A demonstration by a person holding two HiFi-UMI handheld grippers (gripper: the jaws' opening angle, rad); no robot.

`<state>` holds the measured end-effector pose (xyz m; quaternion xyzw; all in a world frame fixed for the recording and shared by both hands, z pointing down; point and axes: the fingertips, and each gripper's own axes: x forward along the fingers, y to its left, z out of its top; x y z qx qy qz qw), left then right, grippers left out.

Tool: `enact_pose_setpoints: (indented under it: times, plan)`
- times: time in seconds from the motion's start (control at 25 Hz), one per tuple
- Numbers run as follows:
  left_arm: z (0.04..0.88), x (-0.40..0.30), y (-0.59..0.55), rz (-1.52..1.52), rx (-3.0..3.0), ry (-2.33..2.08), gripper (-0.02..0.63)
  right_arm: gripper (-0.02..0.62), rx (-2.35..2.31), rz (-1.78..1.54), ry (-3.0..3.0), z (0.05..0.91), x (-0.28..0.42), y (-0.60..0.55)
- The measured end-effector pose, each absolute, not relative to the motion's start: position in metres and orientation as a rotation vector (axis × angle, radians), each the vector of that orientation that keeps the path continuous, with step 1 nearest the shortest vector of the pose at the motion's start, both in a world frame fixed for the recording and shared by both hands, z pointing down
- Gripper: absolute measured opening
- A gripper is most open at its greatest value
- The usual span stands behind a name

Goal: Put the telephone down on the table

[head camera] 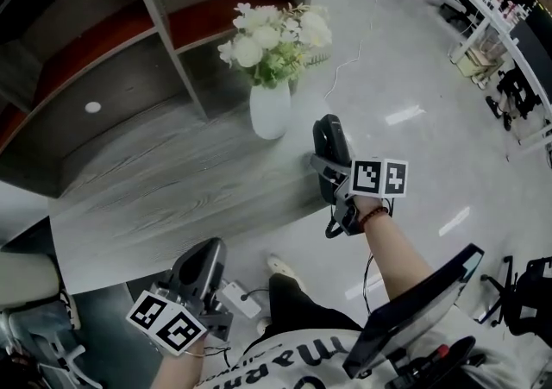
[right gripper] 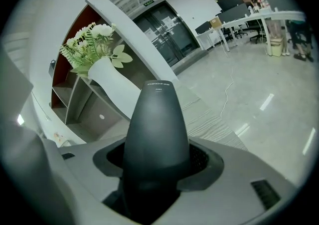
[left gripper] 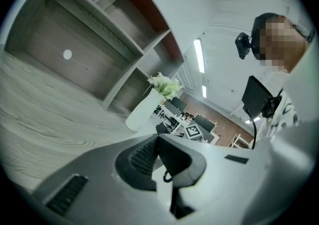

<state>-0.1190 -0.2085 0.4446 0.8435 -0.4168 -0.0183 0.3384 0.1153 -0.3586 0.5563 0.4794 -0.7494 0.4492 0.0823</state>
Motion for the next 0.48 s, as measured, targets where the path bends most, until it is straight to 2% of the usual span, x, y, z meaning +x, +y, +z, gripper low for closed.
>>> enact_pose_setpoints:
  times: [0.48]
  plan:
    - [0.444, -0.123, -0.202, -0.093, 2.155, -1.115, 0.009, 0.284, 1.449, 1.320, -2.159, 0.578, 0.118, -0.367]
